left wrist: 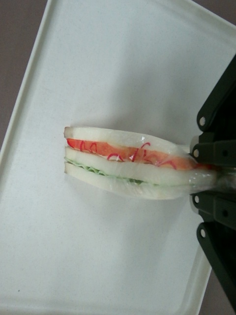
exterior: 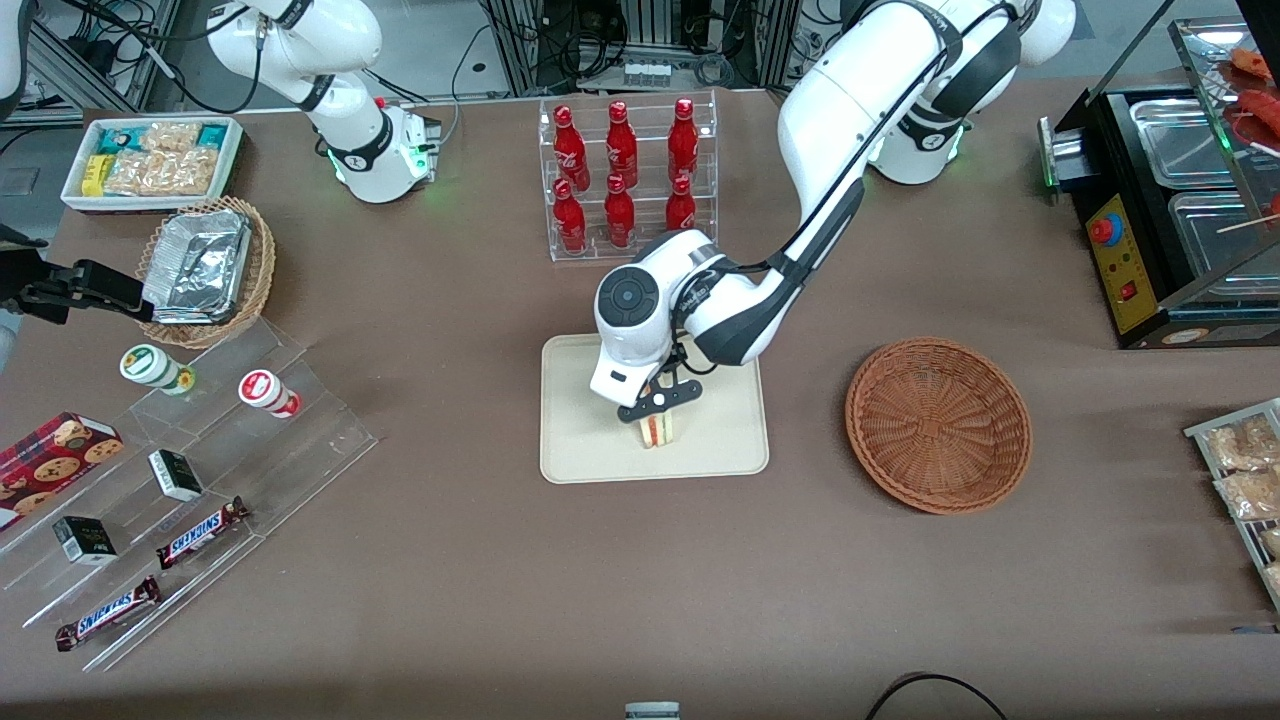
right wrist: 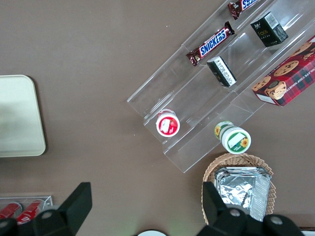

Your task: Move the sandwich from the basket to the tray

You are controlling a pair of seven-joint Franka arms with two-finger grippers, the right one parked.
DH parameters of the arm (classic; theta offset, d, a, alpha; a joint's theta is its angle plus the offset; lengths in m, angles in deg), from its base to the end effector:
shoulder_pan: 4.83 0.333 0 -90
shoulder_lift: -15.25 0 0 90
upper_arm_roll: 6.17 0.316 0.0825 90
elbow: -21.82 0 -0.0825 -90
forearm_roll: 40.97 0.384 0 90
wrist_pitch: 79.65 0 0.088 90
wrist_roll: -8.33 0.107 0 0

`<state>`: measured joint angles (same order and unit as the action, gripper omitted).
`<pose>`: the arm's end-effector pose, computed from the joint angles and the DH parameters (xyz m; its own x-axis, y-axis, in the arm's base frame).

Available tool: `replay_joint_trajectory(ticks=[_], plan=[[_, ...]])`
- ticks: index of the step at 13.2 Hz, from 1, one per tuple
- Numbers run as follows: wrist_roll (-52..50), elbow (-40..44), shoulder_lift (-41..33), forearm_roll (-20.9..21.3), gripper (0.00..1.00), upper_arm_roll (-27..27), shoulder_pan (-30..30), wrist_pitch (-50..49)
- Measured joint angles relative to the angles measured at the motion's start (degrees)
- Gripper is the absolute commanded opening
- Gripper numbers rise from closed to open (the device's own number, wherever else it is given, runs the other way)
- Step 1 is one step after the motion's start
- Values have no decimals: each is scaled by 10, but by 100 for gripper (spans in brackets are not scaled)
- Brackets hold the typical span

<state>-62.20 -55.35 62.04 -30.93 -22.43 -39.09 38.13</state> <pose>0.5044 -0.5275 0.2428 0.9394 0.3335 -0.0791 0.3302 -0.9425 -0.0514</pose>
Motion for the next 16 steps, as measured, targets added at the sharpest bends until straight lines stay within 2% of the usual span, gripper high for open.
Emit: replay_joint_trajectory(ticks=[1, 2, 10, 14, 16], plan=[[-5, 1, 0, 0, 19, 1, 0, 0], [-8, 2, 0, 0, 99, 2, 0, 0], [-10, 20, -12, 0, 100, 1, 0, -9], [16, 27, -62, 2, 100, 2, 1, -61], [24, 25, -97, 29, 100, 2, 1, -106]])
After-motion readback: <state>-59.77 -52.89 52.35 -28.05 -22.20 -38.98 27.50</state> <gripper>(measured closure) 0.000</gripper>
